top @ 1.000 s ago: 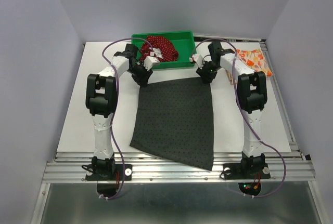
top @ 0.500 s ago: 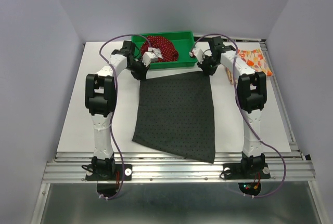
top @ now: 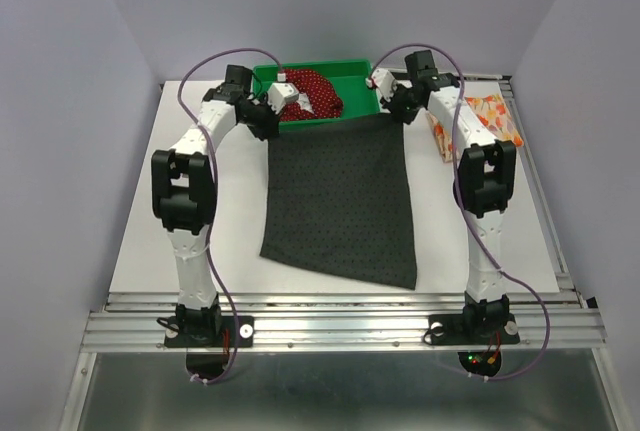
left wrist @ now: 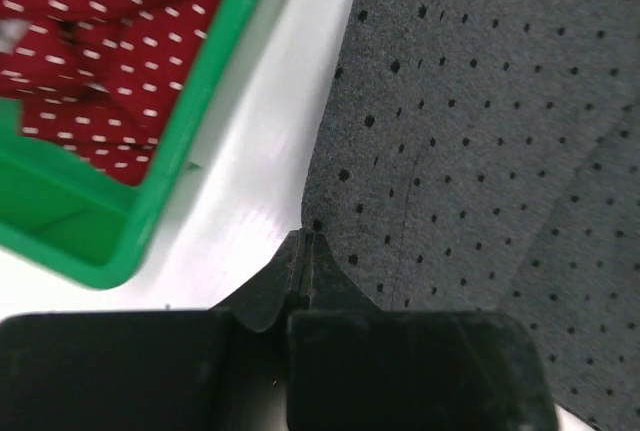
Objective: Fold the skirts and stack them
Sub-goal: Fold the skirt
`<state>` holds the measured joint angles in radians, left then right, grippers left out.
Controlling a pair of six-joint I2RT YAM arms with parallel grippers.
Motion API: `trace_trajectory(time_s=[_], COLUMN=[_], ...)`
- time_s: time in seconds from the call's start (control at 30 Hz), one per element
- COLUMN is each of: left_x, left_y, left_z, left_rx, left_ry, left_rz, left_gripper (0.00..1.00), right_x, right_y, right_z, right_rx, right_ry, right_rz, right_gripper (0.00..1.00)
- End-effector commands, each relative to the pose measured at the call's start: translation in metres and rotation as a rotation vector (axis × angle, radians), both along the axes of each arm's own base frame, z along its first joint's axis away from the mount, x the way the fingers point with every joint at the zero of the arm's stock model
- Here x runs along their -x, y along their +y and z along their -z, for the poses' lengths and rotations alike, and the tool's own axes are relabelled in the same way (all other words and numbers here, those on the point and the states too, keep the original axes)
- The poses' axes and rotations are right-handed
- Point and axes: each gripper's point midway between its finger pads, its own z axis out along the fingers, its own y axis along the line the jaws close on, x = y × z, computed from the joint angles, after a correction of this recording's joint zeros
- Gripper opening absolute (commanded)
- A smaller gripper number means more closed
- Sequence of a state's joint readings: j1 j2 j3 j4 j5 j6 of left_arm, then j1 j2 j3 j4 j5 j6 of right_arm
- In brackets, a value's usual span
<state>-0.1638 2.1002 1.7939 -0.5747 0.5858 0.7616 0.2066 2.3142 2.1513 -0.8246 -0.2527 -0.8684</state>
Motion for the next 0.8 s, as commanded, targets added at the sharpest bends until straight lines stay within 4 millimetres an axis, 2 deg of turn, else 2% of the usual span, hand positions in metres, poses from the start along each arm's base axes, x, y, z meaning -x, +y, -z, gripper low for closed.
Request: trace_trajectory(time_s=[0.0, 0.1, 0.17, 0.2, 0.23, 0.27, 0.33, 0.37, 0.4, 0.47, 0.5, 0.53, 0.57, 0.6, 0.63, 0.67, 0.7, 0.77], left_x=[-0.017, -0.014, -0.009, -0.004, 0.003, 0.009, 0.029, 0.042, 0.049, 0.063, 0.071, 0.087, 0.094, 0.101, 0.117, 0.123, 0.137, 0.153], left_y=[0.011, 0.014, 0.016, 0.017, 0.018, 0.019, 0.021, 0.023, 0.024, 0.027, 0.028, 0.032, 0.033, 0.034, 0.036, 0.037, 0.040, 0.041], left_z=[-0.075, -0.091, -0.100, -0.116, -0.113, -0.116, -0.121, -0.120, -0.118, -0.110, -0.105, -0.093, -0.087, -0.081, -0.070, -0.065, -0.056, -0.045], left_rx=[0.023, 0.017, 0.012, 0.010, 0.003, 0.002, -0.010, -0.025, -0.032, -0.048, -0.055, -0.075, -0.082, -0.087, -0.096, -0.108, -0.115, -0.123], left_ry=[-0.190, -0.229, -0.256, -0.301, -0.296, -0.308, -0.330, -0.335, -0.335, -0.323, -0.317, -0.300, -0.295, -0.289, -0.269, -0.271, -0.257, -0.246], left_rz=[-0.059, -0.058, -0.054, -0.045, -0.039, -0.030, 0.007, 0.025, 0.034, 0.053, 0.065, 0.085, 0.094, 0.102, 0.114, 0.127, 0.133, 0.157], left_gripper=[0.00, 0.00, 0.00, 0.00, 0.00, 0.00, 0.00, 0.00, 0.00, 0.00, 0.00, 0.00, 0.00, 0.00, 0.00, 0.00, 0.00, 0.00], right_x=[-0.036, -0.030, -0.016, -0.010, 0.001, 0.009, 0.033, 0.056, 0.071, 0.093, 0.112, 0.131, 0.144, 0.160, 0.183, 0.194, 0.216, 0.233], right_y=[-0.023, -0.024, -0.023, -0.021, -0.021, -0.020, -0.016, -0.011, -0.001, 0.000, 0.009, 0.010, 0.014, 0.026, 0.026, 0.029, 0.032, 0.035], right_z=[-0.075, -0.089, -0.105, -0.111, -0.130, -0.136, -0.134, -0.133, -0.130, -0.120, -0.130, -0.100, -0.092, -0.084, -0.068, -0.060, -0.046, -0.033], right_rx=[0.020, 0.016, 0.005, -0.011, -0.027, -0.037, -0.066, -0.078, -0.080, -0.073, -0.079, -0.060, -0.055, -0.055, -0.042, -0.040, -0.032, -0.037], right_ry=[-0.217, -0.227, -0.227, -0.224, -0.241, -0.236, -0.183, -0.143, -0.120, -0.093, -0.110, -0.045, -0.025, -0.005, 0.027, 0.045, 0.083, 0.114], right_rz=[0.061, 0.054, 0.047, 0.037, 0.037, 0.032, 0.001, -0.027, -0.053, -0.063, -0.087, -0.095, -0.103, -0.122, -0.130, -0.135, -0.135, -0.136], right_gripper=[0.01, 0.01, 0.01, 0.01, 0.01, 0.01, 0.01, 0.01, 0.01, 0.01, 0.01, 0.01, 0.01, 0.01, 0.01, 0.01, 0.01, 0.01])
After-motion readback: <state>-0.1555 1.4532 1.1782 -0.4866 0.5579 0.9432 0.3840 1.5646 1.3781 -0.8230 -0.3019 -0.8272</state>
